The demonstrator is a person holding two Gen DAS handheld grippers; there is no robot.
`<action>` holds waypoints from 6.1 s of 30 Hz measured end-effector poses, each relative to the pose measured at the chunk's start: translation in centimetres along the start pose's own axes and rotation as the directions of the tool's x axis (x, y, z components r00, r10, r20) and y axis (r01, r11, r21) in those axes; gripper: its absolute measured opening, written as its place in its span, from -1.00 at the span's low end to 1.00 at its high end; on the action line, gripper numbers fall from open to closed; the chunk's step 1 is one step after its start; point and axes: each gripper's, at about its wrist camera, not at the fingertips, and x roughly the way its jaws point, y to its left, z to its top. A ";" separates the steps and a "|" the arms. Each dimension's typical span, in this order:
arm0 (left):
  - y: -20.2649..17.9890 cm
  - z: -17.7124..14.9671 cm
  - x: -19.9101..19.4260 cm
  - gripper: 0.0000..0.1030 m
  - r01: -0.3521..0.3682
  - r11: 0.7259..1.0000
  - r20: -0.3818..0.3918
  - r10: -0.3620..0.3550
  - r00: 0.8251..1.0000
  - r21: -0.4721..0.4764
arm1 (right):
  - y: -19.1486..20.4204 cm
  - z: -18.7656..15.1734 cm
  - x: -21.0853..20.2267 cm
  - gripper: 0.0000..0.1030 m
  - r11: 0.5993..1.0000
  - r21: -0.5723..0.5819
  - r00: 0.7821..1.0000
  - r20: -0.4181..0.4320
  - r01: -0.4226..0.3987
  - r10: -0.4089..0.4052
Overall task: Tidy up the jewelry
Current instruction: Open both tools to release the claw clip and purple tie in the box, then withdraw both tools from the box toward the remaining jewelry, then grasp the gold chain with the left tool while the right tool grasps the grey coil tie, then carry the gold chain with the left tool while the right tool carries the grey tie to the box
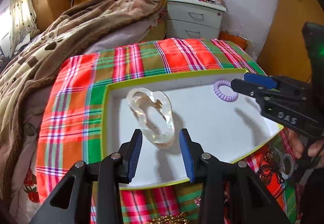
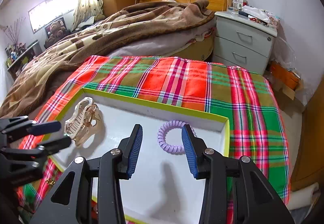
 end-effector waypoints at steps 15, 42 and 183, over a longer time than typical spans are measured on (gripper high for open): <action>2.6 0.9 2.2 -0.19 -0.097 0.989 -0.028 0.094 0.995 -0.112 | -0.2 -1.5 -2.5 -0.20 0.999 0.026 0.999 0.030 0.021 -0.022; 3.1 -6.1 -5.5 -0.06 0.162 0.971 0.065 -0.153 0.986 -0.174 | -1.6 -10.0 -10.0 -0.20 0.993 0.116 0.996 0.087 -0.035 0.025; 1.4 0.7 2.4 -0.87 0.151 0.989 0.026 -0.151 0.988 0.001 | 1.7 2.4 5.8 -0.94 0.978 0.053 0.968 -0.136 -0.204 0.209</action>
